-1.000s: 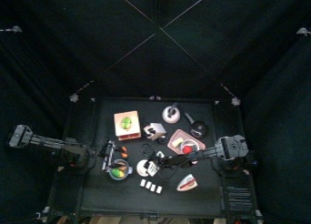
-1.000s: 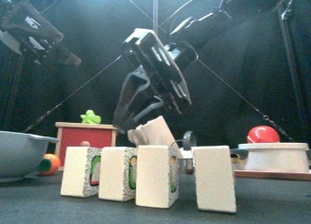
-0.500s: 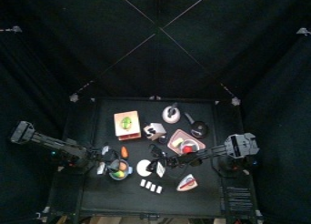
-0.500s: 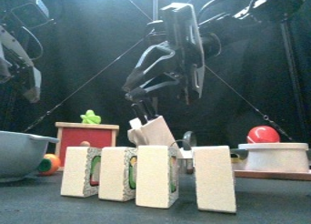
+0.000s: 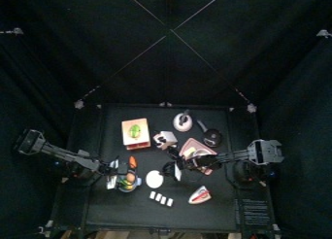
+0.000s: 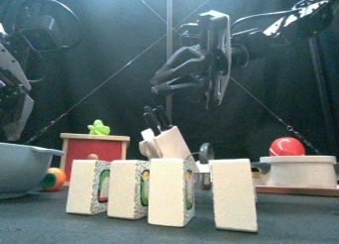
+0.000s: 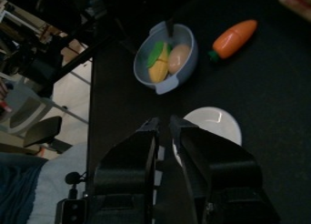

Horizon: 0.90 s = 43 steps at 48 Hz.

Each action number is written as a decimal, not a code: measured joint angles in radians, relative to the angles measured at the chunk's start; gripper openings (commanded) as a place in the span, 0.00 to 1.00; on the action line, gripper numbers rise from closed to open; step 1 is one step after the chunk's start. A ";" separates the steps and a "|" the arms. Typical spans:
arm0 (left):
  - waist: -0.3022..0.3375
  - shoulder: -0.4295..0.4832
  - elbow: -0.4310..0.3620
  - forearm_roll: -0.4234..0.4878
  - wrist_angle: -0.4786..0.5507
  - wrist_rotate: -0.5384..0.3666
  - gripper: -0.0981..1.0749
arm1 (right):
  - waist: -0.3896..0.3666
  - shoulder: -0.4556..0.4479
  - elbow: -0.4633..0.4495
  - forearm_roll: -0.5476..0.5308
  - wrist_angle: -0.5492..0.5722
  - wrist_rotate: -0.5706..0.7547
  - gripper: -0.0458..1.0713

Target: Grab egg

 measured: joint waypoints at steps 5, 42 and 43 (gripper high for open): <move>0.000 0.035 -0.018 0.023 -0.005 0.000 0.91 | -0.031 0.000 0.000 -0.055 -0.041 -0.002 0.60; 0.072 0.133 -0.037 0.077 -0.025 -0.003 0.91 | -0.046 0.000 0.023 -0.229 -0.224 0.000 0.60; 0.077 0.133 -0.037 0.077 -0.026 -0.003 0.91 | -0.044 0.000 0.025 -0.229 -0.224 -0.002 0.60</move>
